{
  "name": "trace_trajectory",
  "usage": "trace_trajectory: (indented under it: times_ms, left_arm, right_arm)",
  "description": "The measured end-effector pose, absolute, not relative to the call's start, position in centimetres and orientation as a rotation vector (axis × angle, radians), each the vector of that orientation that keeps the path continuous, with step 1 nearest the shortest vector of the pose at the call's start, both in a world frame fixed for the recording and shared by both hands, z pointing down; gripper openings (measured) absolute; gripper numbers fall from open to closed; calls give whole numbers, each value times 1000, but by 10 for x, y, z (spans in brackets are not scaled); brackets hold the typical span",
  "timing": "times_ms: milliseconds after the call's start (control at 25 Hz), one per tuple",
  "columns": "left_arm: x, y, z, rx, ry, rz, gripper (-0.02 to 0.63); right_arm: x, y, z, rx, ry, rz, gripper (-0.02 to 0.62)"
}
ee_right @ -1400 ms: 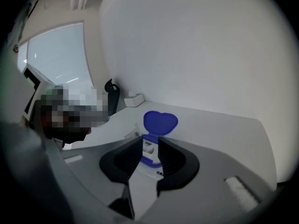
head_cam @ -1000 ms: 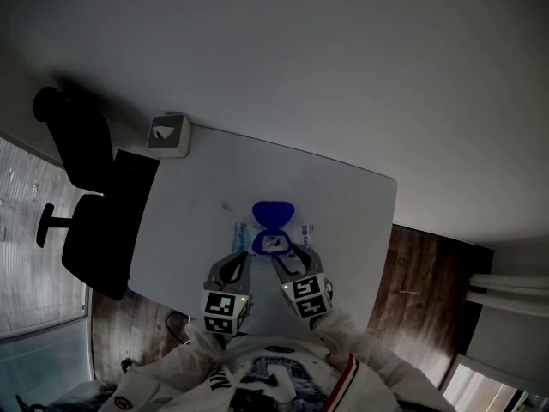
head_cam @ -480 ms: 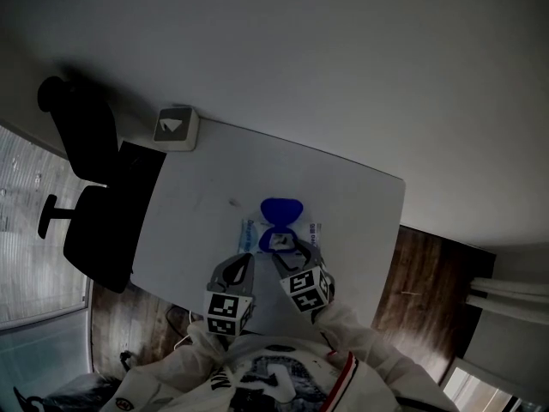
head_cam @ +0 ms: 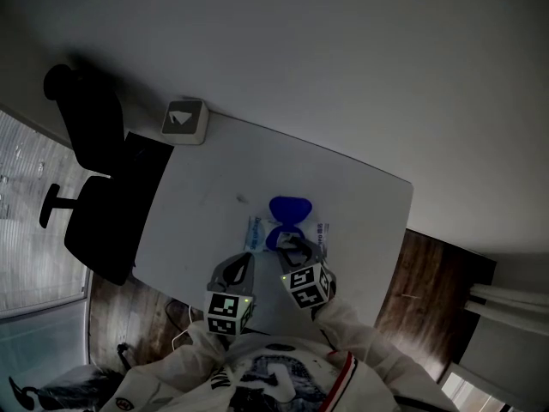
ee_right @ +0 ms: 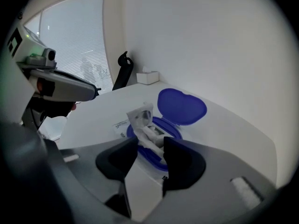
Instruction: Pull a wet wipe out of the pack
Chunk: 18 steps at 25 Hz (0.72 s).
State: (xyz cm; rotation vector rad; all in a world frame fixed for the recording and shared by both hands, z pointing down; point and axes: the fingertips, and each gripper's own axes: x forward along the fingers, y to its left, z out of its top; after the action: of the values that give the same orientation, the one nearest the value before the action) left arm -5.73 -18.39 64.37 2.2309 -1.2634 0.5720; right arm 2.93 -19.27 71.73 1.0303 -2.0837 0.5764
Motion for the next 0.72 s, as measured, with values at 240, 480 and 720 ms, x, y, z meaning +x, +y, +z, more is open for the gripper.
trace_trajectory:
  times_ms: [240, 480, 720]
  left_arm:
    - [-60, -180, 645, 2226, -1265, 582, 3]
    - [-64, -178, 643, 2235, -1274, 579, 3]
    - [-67, -175, 643, 2230, -1272, 582, 3]
  right_arm:
    - [30, -194, 720, 1049, -2076, 591, 128]
    - [33, -194, 720, 1101, -2060, 581, 47]
    - [33, -193, 720, 1127, -2055, 590, 22]
